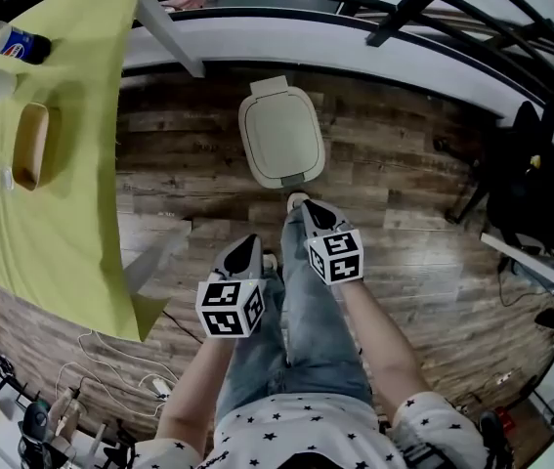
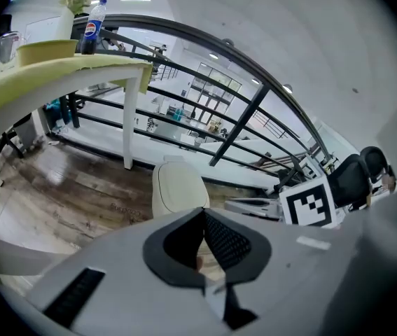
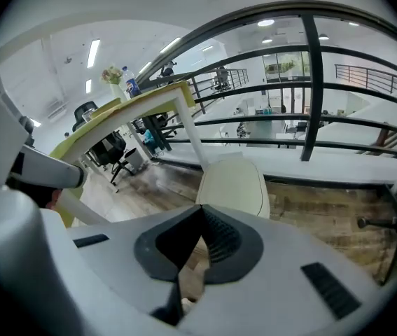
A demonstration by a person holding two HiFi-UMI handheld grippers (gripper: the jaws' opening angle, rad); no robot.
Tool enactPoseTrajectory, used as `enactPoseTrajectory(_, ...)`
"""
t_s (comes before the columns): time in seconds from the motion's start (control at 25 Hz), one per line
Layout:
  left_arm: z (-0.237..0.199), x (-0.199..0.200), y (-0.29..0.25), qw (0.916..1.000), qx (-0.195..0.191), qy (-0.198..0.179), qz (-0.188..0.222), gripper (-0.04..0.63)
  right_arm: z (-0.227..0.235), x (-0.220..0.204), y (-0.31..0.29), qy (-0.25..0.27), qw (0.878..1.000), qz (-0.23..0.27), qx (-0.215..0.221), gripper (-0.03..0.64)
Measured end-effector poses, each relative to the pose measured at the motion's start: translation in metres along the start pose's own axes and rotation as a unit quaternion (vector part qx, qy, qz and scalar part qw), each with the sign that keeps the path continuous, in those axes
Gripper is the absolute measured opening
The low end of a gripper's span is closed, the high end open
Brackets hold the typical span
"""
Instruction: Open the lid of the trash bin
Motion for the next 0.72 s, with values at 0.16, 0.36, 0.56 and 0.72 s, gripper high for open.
enactPoseTrajectory(0.16, -0.003, -0.006, -0.009, 1.0, 0.002, 0.008, -0.004, 0.012, 0.009, -0.014, -0.019, -0.005, 1.0, -0.012, -0.007, -0.007)
enactPoseTrajectory(0.36, -0.008, -0.011, -0.021, 0.9998, 0.004, 0.018, -0.005, 0.012, 0.019, -0.028, -0.045, -0.003, 1.0, -0.029, -0.012, -0.007)
enactPoseTrajectory(0.56, -0.013, -0.02, -0.032, 0.9996, 0.007, 0.028, -0.008, 0.012, 0.028, -0.04, -0.069, 0.0, 0.999, -0.042, -0.018, -0.007)
enactPoseTrajectory(0.72, -0.017, -0.03, -0.038, 0.9992, 0.009, 0.036, -0.012, 0.012, 0.031, -0.05, -0.086, 0.005, 0.998, -0.052, -0.018, -0.008)
Point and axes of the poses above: the fingertips, and each gripper's own axes: y backward along the fingers, z to its right, x out of its top, the point moved 9 cm from there along y, backward along the fingers, and after that the axes turned 4 degrees about -x, right-handed, at the moved point
